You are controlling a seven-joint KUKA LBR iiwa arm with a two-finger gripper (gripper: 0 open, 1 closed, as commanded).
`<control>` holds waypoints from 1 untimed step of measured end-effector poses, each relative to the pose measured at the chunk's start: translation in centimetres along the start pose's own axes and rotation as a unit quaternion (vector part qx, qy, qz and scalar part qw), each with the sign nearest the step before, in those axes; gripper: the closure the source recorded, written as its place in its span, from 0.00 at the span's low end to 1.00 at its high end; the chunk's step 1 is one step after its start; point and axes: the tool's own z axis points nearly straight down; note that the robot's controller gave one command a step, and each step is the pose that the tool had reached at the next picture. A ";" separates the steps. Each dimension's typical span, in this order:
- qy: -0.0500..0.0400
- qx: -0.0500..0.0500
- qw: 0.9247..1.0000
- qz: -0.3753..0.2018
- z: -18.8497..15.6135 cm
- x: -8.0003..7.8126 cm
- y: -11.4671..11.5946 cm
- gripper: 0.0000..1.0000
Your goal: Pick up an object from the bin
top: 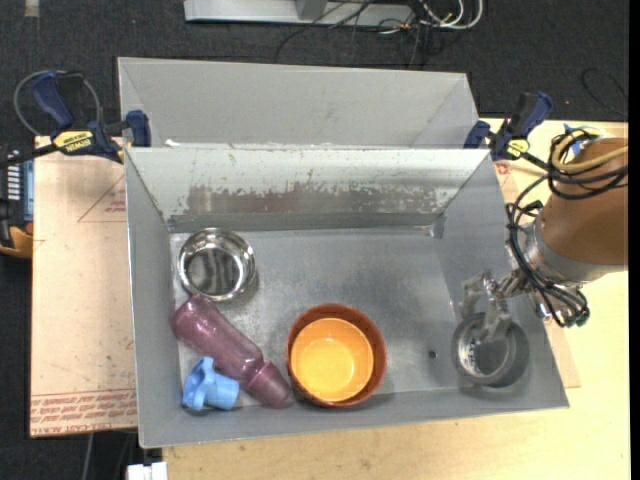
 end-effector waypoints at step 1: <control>0.002 -0.001 1.000 -0.017 -0.7 -0.2 0.1 1.00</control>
Offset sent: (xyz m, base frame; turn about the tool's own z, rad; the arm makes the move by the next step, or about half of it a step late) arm 0.0045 0.0064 -0.0336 -0.2359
